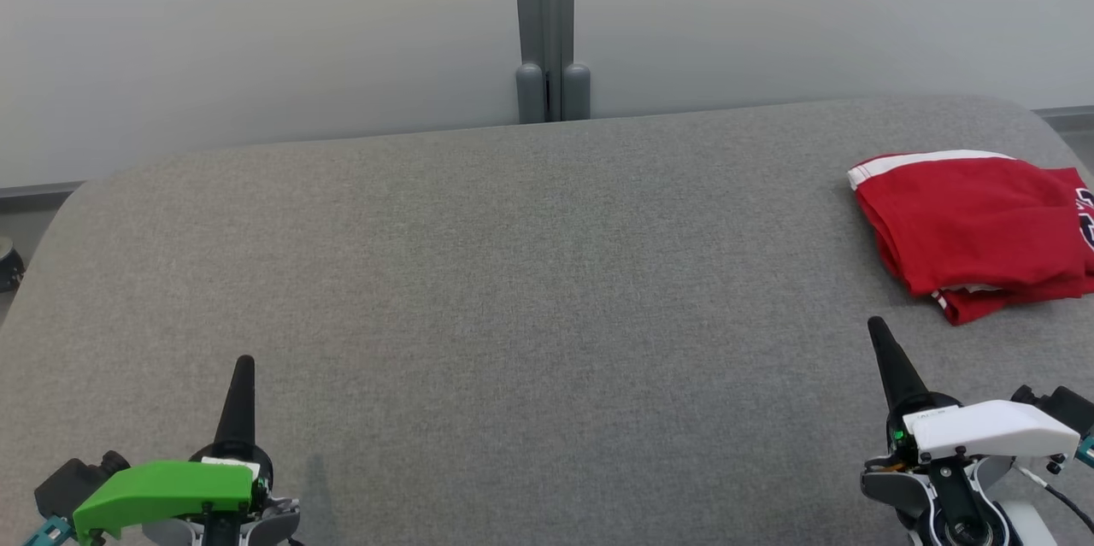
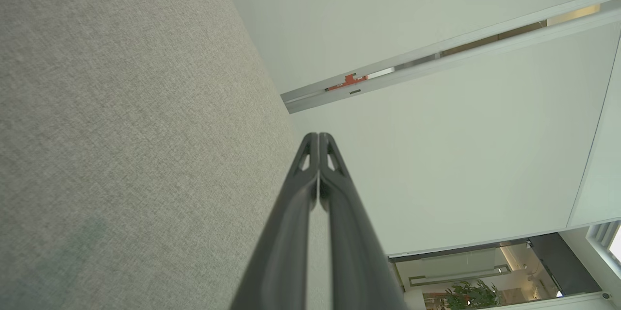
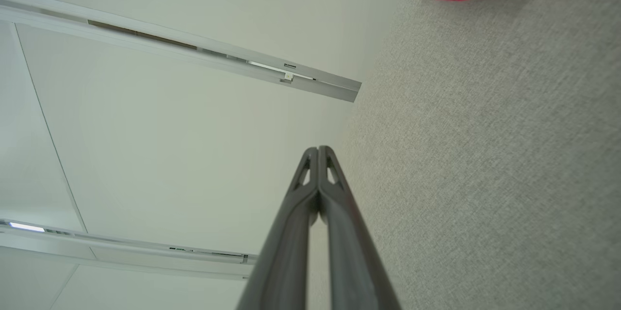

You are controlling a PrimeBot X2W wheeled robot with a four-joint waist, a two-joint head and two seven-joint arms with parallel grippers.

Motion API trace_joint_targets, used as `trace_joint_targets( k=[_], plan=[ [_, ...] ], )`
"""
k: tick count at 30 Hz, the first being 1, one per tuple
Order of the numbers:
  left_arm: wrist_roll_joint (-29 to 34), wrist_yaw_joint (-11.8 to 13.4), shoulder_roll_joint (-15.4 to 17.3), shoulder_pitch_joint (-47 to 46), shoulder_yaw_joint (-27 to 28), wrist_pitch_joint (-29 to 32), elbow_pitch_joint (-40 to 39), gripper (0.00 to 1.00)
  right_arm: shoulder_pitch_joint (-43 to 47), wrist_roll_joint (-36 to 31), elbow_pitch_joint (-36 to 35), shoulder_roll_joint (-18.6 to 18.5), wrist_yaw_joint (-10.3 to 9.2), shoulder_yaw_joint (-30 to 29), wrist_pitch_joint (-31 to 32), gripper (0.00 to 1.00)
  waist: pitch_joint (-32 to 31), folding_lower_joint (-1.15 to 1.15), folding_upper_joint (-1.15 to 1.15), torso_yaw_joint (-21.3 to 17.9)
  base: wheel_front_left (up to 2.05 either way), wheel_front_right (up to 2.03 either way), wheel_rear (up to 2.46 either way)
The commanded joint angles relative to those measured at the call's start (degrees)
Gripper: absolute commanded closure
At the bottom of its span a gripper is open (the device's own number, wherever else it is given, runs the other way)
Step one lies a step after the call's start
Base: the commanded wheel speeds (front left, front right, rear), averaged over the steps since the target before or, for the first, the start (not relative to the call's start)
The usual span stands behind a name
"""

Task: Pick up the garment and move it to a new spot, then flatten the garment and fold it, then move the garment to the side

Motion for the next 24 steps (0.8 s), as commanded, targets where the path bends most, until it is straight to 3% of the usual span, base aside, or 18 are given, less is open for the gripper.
trace_joint_targets(
  k=[1,24],
  plan=[
    [-1.5,-0.3,0.5,-1.6,0.5,0.3,-0.1,1.0,-1.4,1.5,-0.1,-0.4,0.03,-0.3,0.4,1.0,0.1,0.0,0.0,0.0,0.0,0.0,0.0],
    [-11.7,-1.1,0.6,-3.8,2.0,2.9,0.8,1.0,-3.0,12.4,0.6,-0.8,0.03,-1.3,2.6,1.0,1.2,0.0,0.0,0.0,0.0,0.0,0.0]
  ],
)
